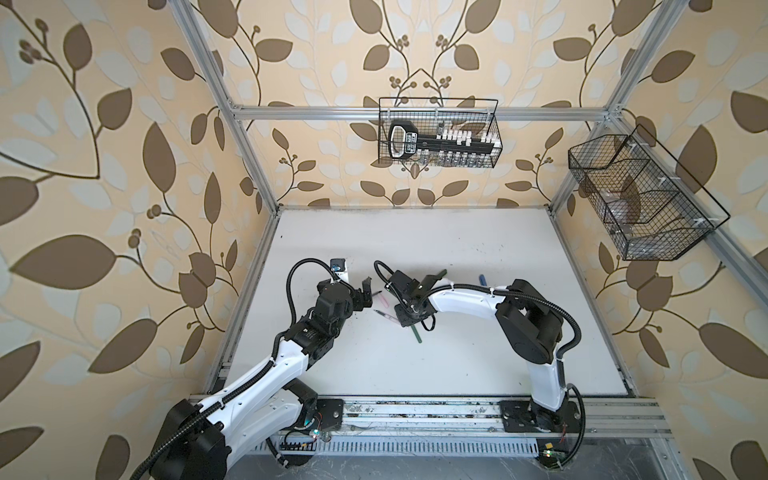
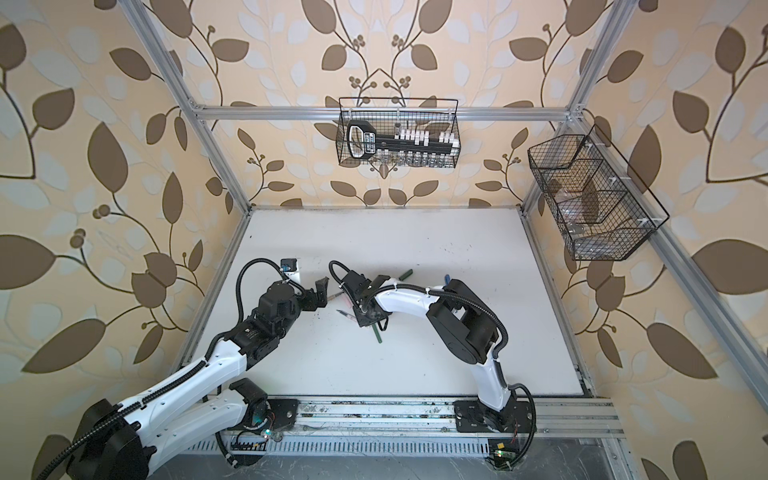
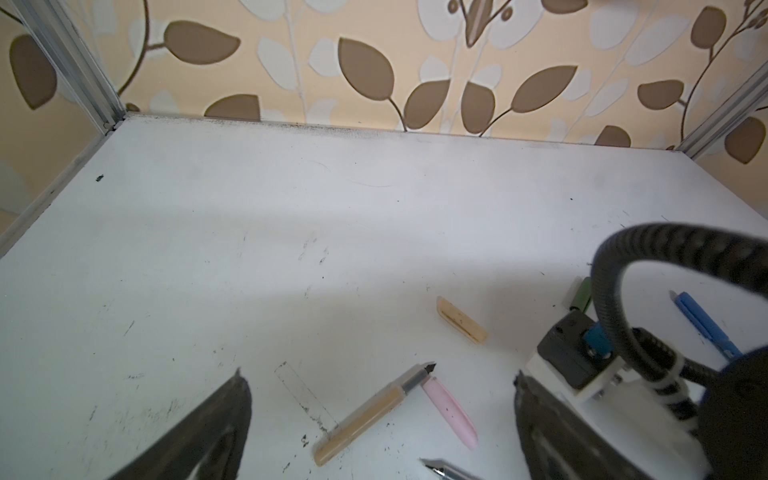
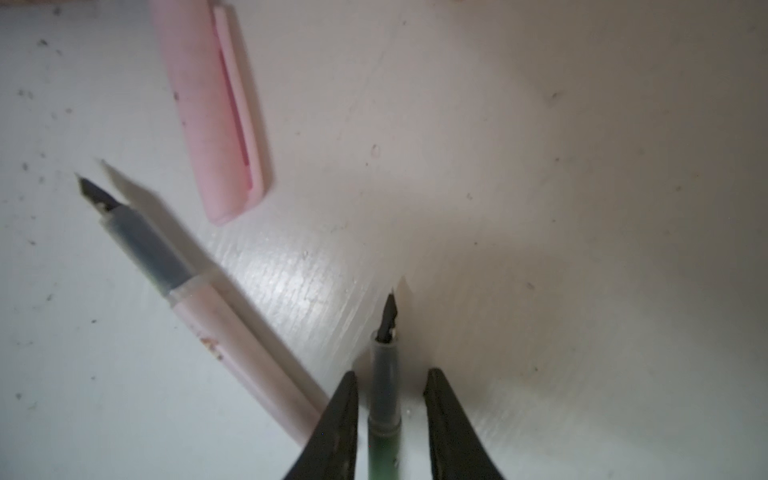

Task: Insert the pens into the pen caps
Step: 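Grasp the green pen with the right gripper and lift it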

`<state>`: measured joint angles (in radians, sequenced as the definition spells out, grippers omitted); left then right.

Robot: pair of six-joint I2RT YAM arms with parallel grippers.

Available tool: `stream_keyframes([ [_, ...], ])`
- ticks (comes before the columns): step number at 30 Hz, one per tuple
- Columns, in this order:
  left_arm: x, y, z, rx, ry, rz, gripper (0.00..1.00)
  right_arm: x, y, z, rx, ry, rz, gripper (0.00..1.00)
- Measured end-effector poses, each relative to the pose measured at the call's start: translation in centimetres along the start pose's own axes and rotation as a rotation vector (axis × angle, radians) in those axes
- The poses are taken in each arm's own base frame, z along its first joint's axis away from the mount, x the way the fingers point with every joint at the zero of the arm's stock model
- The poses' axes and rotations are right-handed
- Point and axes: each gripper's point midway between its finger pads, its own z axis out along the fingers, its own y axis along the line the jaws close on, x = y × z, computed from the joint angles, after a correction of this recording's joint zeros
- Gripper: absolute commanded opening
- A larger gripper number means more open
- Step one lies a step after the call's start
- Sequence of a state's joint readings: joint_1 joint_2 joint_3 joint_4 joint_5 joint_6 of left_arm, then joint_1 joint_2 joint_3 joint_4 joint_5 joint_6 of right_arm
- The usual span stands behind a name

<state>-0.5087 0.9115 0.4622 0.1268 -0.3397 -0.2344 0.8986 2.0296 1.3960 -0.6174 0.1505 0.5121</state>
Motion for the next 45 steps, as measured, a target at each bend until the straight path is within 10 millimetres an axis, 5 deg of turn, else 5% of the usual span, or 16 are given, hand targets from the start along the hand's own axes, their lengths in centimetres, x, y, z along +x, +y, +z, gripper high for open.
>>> stream_keyframes([
  [16, 1.6, -0.9, 1.2, 0.032, 0.074, 0.038, 0.99, -1.4, -1.5, 0.4, -0.013, -0.039, 0.044, 0.08],
  [27, 3.3, -2.4, 2.6, 0.090, 0.159, 0.057, 0.99, -0.9, -4.4, -0.1, -0.073, -0.071, 0.094, 0.06],
  [38, 5.1, -6.1, 3.7, 0.269, 0.279, 0.053, 0.99, -2.8, -9.0, -5.5, -0.388, -0.376, 0.298, 0.03],
  [45, 6.5, -10.1, 3.4, 0.491, 0.374, 0.019, 0.99, -3.9, -9.7, -9.0, -0.593, -0.560, 0.362, 0.04],
])
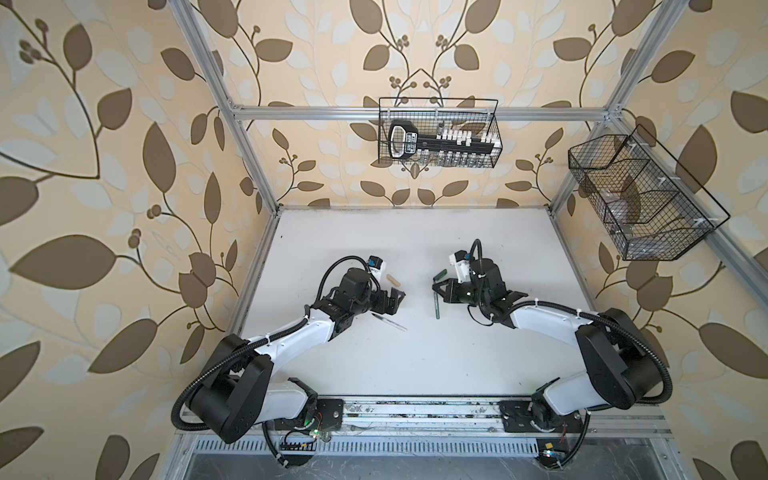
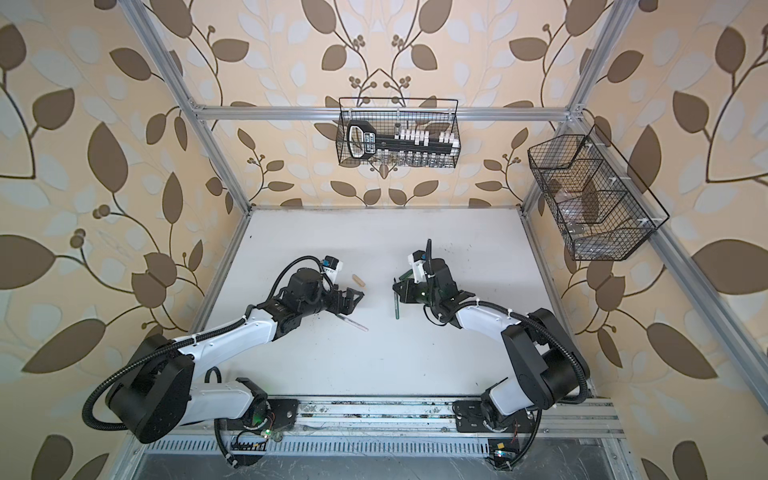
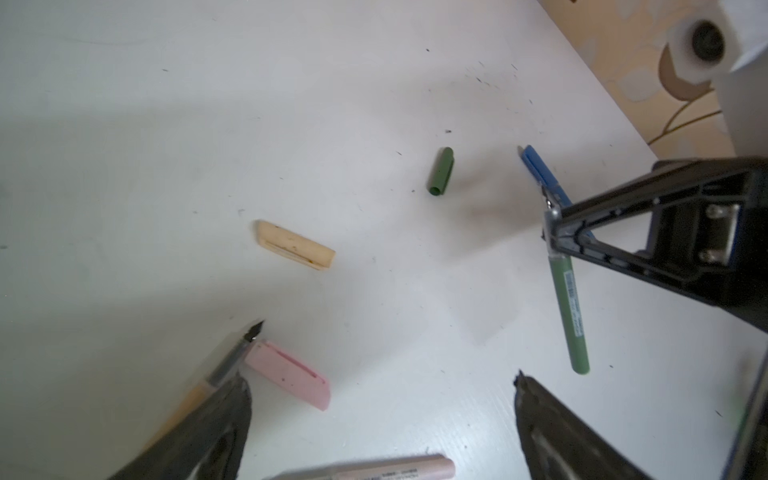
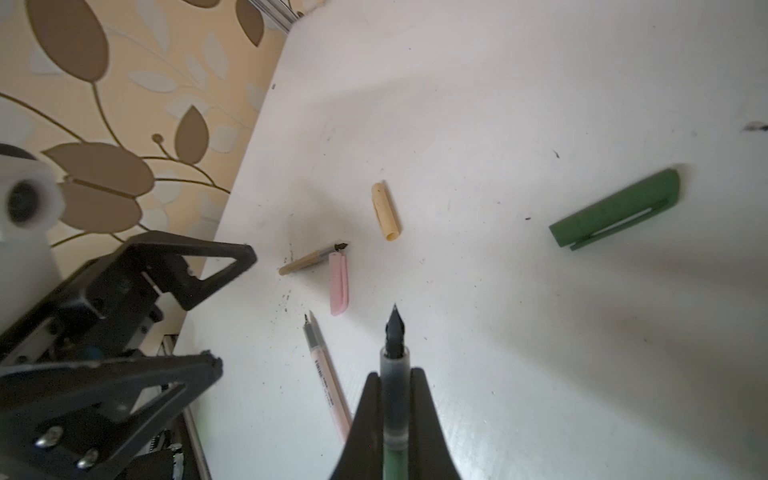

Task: Insert the pens into the pen caps
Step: 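Grasp the green pen with the right gripper and lift it, then bring the green pen to the left gripper and close the left gripper on it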

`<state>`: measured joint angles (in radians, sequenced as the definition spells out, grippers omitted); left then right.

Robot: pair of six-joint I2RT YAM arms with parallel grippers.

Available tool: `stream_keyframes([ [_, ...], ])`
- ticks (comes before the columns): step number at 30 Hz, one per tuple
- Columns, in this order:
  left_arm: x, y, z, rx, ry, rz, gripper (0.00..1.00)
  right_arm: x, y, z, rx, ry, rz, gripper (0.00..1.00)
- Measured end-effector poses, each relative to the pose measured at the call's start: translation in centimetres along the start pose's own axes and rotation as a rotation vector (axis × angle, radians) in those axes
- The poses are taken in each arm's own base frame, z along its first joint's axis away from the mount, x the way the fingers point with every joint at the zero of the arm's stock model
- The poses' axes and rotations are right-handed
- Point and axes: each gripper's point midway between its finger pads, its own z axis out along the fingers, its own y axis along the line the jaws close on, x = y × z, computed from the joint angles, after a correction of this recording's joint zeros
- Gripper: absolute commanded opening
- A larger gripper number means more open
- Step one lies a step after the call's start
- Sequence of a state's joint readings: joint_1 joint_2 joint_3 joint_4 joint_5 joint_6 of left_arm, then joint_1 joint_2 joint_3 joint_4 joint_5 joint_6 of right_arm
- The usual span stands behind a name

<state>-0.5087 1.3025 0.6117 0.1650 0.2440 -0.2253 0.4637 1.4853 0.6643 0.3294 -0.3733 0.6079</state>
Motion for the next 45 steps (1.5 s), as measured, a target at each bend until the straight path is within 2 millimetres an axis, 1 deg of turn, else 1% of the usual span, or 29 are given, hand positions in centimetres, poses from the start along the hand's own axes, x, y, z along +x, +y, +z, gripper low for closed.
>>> stream_keyframes([
  [3, 0.1, -2.1, 0.1, 0.125, 0.019, -0.015, 0.99, -0.7, 1.5, -0.7, -0.076, -0.052, -0.010, 0.04],
  [7, -0.3, -4.5, 0.3, 0.265, 0.038, -0.031, 0.99, -1.8, 3.5, -1.7, -0.184, -0.144, -0.013, 0.04],
  [11, -0.8, -6.5, 0.2, 0.384, 0.039, -0.068, 0.99, -1.6, 5.1, -2.1, -0.258, -0.183, -0.006, 0.04],
  [16, -1.8, -8.1, -0.3, 0.480, 0.020, -0.095, 0.96, -1.4, 7.8, -2.4, -0.353, -0.212, -0.026, 0.04],
  [20, -2.0, -8.8, -0.6, 0.527, 0.022, -0.110, 0.87, -1.4, 9.1, -2.7, -0.398, -0.231, -0.039, 0.04],
  [25, -1.8, -9.5, -0.5, 0.587, 0.046, -0.135, 0.77, -1.8, 9.9, -3.1, -0.423, -0.265, -0.048, 0.05],
  [30, -1.2, -9.7, 0.1, 0.621, 0.083, -0.174, 0.69, -2.3, 10.4, -3.4, -0.437, -0.296, -0.052, 0.05],
  [33, -1.5, -10.1, -0.2, 0.648, 0.077, -0.178, 0.64, -2.3, 10.6, -3.4, -0.445, -0.306, -0.053, 0.05],
  [40, -2.2, -10.8, -0.7, 0.688, 0.063, -0.178, 0.43, -2.3, 10.4, -3.3, -0.442, -0.321, -0.042, 0.05],
  [41, -2.2, -10.8, -0.7, 0.690, 0.063, -0.178, 0.42, -2.4, 10.5, -3.3, -0.442, -0.326, -0.041, 0.04],
  [45, -2.2, -10.9, -0.8, 0.694, 0.062, -0.178, 0.42, -2.3, 10.1, -3.4, -0.435, -0.340, -0.038, 0.04],
])
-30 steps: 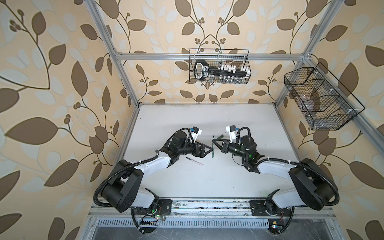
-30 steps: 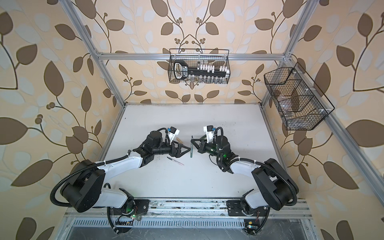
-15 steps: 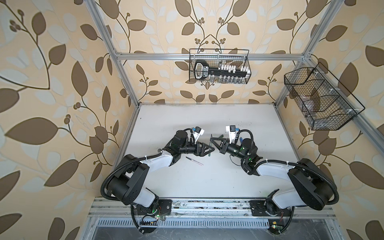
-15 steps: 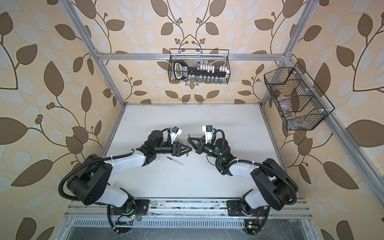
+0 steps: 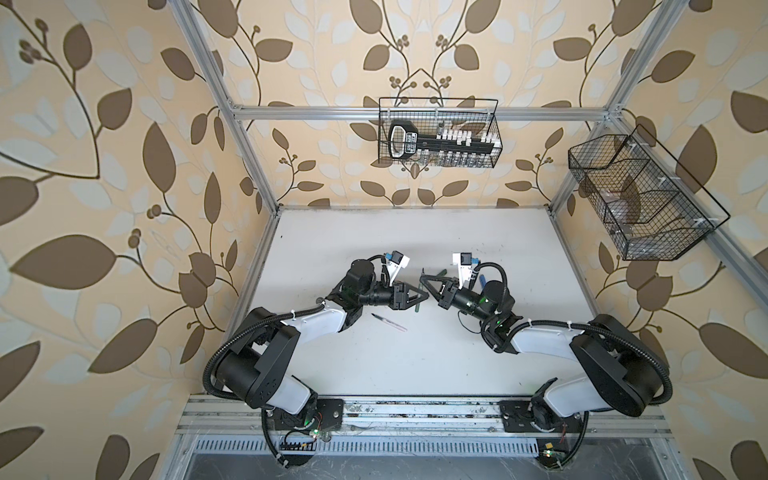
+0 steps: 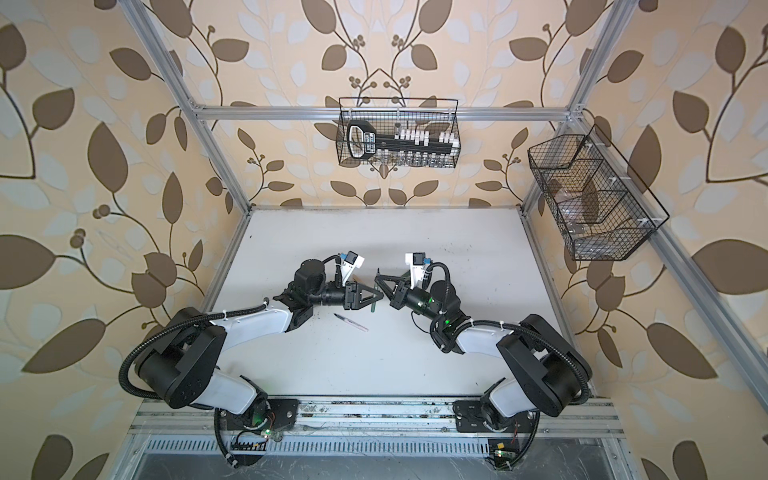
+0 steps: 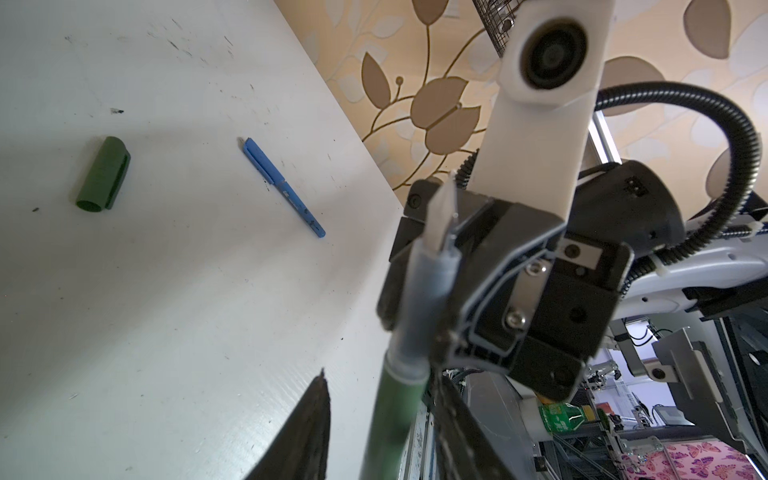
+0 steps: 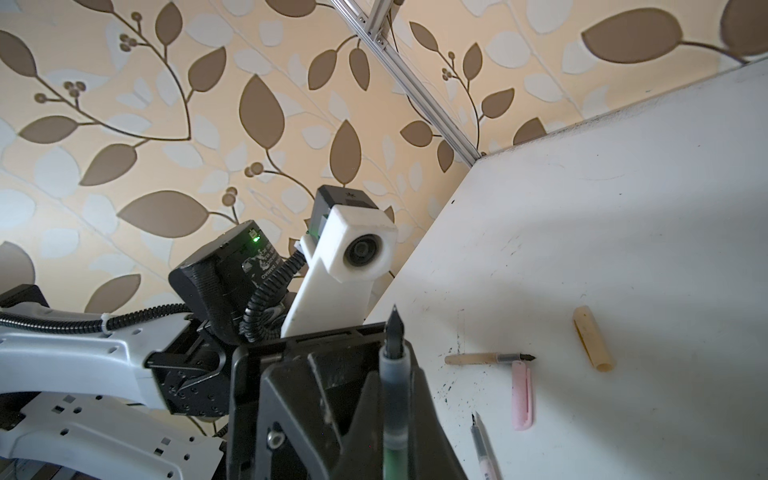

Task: Insert the pens into the pen caps
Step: 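Bring the green pen to the left gripper and close the left gripper on it, then open the right gripper and withdraw it, left gripper holding pen nib-up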

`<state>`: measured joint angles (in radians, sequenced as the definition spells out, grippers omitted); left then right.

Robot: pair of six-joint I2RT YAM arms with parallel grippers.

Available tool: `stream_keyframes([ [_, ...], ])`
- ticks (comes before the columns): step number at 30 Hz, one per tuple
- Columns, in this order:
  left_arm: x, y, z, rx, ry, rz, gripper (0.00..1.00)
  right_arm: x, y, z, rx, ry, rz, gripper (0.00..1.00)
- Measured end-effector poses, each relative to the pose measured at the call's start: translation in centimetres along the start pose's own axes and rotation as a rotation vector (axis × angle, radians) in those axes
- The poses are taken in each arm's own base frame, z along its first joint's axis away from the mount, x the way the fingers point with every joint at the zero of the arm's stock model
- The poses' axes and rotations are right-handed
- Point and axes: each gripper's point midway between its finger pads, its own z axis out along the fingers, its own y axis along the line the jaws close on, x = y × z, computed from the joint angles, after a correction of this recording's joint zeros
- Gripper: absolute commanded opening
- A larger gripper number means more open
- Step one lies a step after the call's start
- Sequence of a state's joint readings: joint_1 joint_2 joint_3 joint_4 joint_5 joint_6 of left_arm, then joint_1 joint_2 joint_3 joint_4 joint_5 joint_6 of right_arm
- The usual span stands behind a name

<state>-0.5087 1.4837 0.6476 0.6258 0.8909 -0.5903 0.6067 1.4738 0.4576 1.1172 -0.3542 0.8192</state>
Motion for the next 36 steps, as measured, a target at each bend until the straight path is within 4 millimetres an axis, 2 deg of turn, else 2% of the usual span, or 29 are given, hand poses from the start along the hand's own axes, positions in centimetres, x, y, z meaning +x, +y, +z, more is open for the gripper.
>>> stream_keyframes([
  [8, 0.4, 0.2, 0.3, 0.014, 0.024, -0.015, 0.49, -0.1, -0.5, -0.5, 0.020, -0.028, -0.001, 0.04],
  [12, 0.6, 0.6, 0.7, 0.019, 0.040, -0.032, 0.47, -0.4, -0.4, -0.5, 0.018, -0.047, -0.002, 0.04],
  [16, 0.7, 0.7, 0.9, 0.026, 0.052, -0.044, 0.37, -0.7, -0.4, -0.6, 0.018, -0.061, -0.002, 0.04],
  [20, 0.7, 0.4, 0.9, 0.042, 0.059, -0.031, 0.12, -0.6, -0.6, -0.7, 0.025, -0.065, 0.002, 0.04],
  [23, 0.6, -0.2, 1.1, 0.059, 0.059, 0.010, 0.02, -0.7, -0.9, -0.7, 0.031, -0.071, 0.026, 0.06],
  [24, 0.6, -0.2, 1.1, 0.058, 0.059, 0.013, 0.00, -0.7, -0.9, -0.8, 0.030, -0.072, 0.028, 0.10],
  [27, 0.7, -0.1, 1.1, 0.053, 0.069, 0.015, 0.00, -0.7, -1.1, -0.9, 0.038, -0.069, 0.029, 0.30],
  [29, 1.1, 0.3, 1.1, 0.037, 0.083, -0.002, 0.00, -0.7, -1.6, -1.3, 0.051, -0.059, 0.026, 0.49],
  [30, 1.3, 0.4, 1.1, 0.030, 0.089, -0.005, 0.00, -0.8, -1.7, -1.6, 0.057, -0.051, 0.030, 0.54],
  [32, 1.7, 0.9, 1.1, 0.008, 0.103, -0.014, 0.00, -1.2, -1.9, -2.2, 0.065, -0.019, 0.022, 0.58],
  [36, 2.1, 1.2, 0.8, -0.027, 0.121, -0.005, 0.00, -1.9, -1.3, -2.4, 0.072, 0.075, -0.009, 0.59],
])
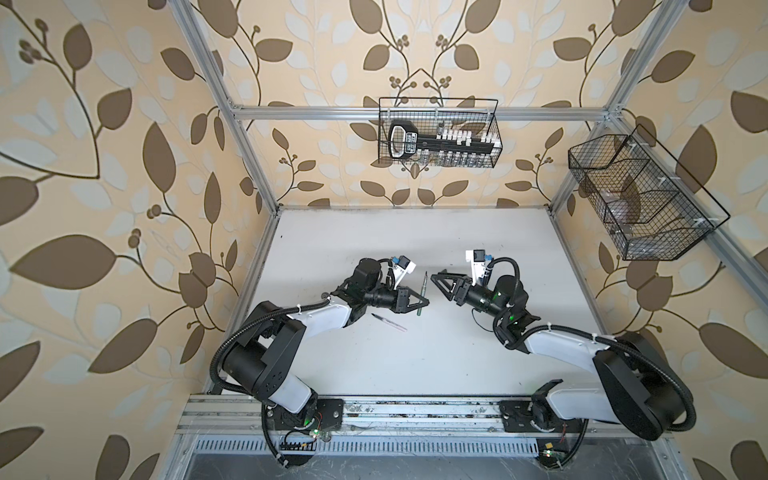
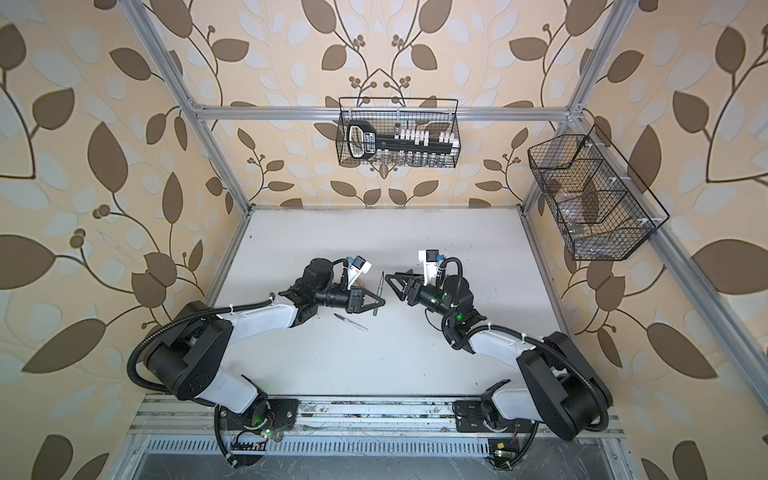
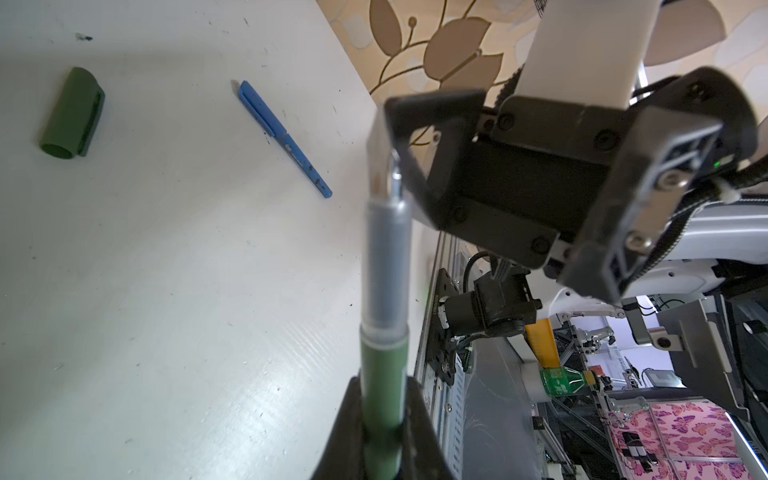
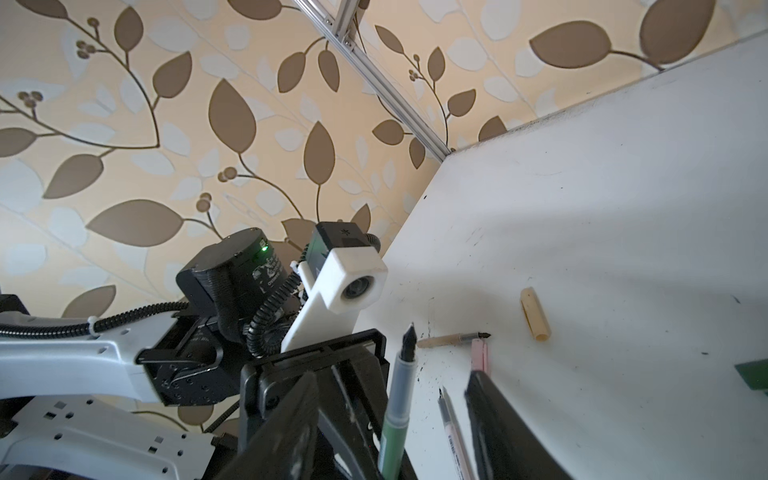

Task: Insert the pens into the pen caps
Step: 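Open the right gripper and withdraw it, left gripper holding pen nib-up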

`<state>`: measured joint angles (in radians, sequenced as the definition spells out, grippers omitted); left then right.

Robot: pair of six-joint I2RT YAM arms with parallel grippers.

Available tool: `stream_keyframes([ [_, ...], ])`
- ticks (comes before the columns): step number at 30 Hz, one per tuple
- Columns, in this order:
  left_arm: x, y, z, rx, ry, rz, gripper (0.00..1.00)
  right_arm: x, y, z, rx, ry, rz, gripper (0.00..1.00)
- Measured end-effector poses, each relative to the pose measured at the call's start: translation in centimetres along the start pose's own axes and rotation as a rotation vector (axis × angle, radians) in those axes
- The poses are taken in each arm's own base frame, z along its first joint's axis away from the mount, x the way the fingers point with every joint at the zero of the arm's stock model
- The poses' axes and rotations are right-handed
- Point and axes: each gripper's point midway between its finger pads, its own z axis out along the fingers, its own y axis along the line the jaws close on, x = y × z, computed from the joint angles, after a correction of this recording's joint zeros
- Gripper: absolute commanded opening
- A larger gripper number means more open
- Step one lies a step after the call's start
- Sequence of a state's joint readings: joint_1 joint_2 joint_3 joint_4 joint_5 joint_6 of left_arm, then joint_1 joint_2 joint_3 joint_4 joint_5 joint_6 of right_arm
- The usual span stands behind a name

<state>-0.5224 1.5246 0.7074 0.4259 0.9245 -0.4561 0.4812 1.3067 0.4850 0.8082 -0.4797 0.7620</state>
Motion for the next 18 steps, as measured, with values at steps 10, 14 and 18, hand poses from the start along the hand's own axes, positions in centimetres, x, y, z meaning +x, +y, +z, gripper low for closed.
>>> stream_keyframes([
  [10, 0.5, -0.6, 0.2, -0.034, 0.028, 0.069, 0.00, 3.1, -0.5, 0.6, 0.022, 0.239, 0.016, 0.54],
  [14, 1.3, -0.9, 0.7, -0.038, 0.059, 0.090, 0.00, 5.0, -1.7, 0.9, 0.031, 0.302, 0.063, 0.51],
  [18, 1.9, -1.1, 1.3, -0.067, 0.091, 0.114, 0.00, 5.3, -1.5, 1.3, 0.001, 0.313, 0.090, 0.29],
])
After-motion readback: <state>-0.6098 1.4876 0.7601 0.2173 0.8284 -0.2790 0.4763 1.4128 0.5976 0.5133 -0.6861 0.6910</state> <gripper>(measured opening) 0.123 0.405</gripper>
